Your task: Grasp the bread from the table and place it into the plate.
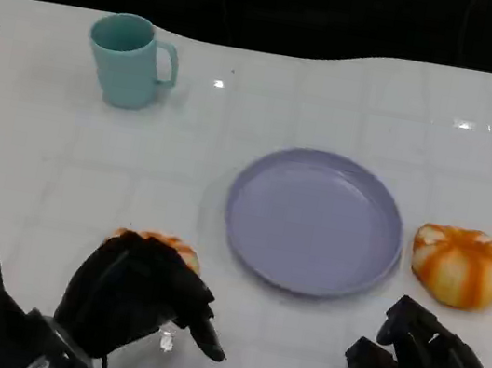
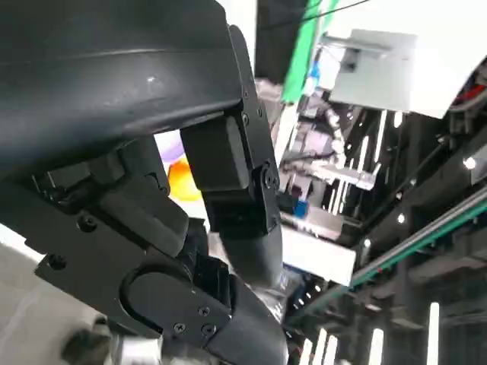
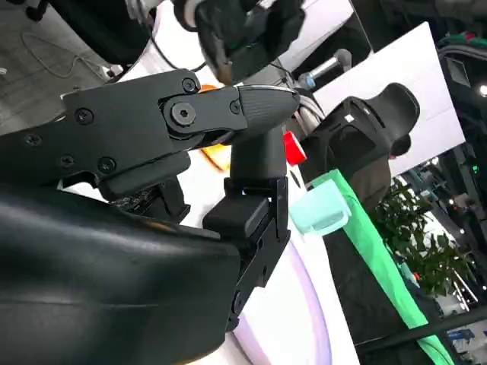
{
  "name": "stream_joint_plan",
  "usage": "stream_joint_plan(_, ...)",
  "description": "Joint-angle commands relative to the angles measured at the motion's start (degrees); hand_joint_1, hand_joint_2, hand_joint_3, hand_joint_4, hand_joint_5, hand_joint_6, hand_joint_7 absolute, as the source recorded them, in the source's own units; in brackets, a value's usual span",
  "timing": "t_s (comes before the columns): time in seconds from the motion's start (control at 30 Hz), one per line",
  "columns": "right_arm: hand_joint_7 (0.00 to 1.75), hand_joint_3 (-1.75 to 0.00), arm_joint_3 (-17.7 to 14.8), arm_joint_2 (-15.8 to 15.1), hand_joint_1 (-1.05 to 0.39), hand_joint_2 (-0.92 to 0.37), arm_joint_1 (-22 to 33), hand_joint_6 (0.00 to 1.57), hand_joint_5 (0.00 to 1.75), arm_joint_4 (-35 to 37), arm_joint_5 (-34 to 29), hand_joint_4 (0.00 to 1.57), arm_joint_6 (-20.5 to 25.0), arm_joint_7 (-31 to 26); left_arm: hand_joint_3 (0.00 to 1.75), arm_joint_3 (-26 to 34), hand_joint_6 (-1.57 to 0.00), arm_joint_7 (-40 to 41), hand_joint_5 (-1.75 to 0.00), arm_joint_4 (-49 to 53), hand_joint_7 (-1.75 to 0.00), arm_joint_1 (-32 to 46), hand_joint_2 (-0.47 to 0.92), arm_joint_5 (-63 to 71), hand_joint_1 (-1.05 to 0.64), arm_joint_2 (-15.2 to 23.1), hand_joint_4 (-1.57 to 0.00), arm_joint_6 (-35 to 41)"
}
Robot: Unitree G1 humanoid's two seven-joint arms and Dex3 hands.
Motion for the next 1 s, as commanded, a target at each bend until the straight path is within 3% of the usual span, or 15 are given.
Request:
stream_joint_plan(0.03, 1.48, -0.23, -0.5, -0.4, -0.58, -0.92, 0.2, 0.66, 1.73, -0.1, 0.4, 0.77, -0.4, 0.4, 0.04, -0.7, -1.12, 2.3, -0.2, -2.4, 0.0, 0.6, 0.87, 4.4, -1.05, 2.8, -1.36, -7.0)
stream_joint_plan(0.27, 1.47, -0.22, -0.4, -0.2, -0.57, -0.92, 0.7, 0.66, 1.72, -0.8, 0.4, 0.76, 0.0, -0.1, 0.04, -2.2, -0.83, 12.2, -0.13, -3.9, 0.0, 0.5, 0.91, 17.8, -1.05, 7.5, -1.15, -20.7)
stream_joint_plan(0.47, 1.48, -0.23, -0.3, -0.1, -0.56, -0.92, 1.0, 0.65, 1.72, -1.3, 0.6, 0.76, 0.2, 0.1, 0.13, -4.1, -0.51, 24.1, -0.03, -5.0, 0.0, 0.8, 0.92, 34.0, -1.05, 12.7, -0.81, -27.1)
stream_joint_plan(0.57, 1.48, -0.23, -0.3, -0.1, -0.56, -0.92, 1.1, 0.65, 1.71, -1.5, 0.4, 0.75, -0.1, 0.0, 0.22, -4.9, -0.34, 30.8, 0.0, -8.2, 0.0, 0.9, 0.92, 44.3, -1.05, 16.0, -0.68, -26.4)
stream_joint_plan(0.77, 1.48, -0.24, -0.3, -0.2, -0.57, -0.92, 0.8, 0.64, 1.7, -1.2, 0.5, 0.76, -0.1, 0.4, 0.32, -7.5, -0.21, 41.7, 0.0, -15.3, 0.0, 1.1, 0.92, 61.9, -1.05, 21.3, -0.54, -21.4)
stream_joint_plan(1.0, 1.44, -0.23, -0.2, -0.1, -0.57, -0.92, 0.9, 0.67, 1.69, -1.4, 0.2, 0.78, -0.3, 0.1, 0.37, -13.2, -0.07, 49.6, 0.0, -17.9, 0.0, -0.4, 0.92, 76.3, -1.05, 25.7, -0.48, -13.7)
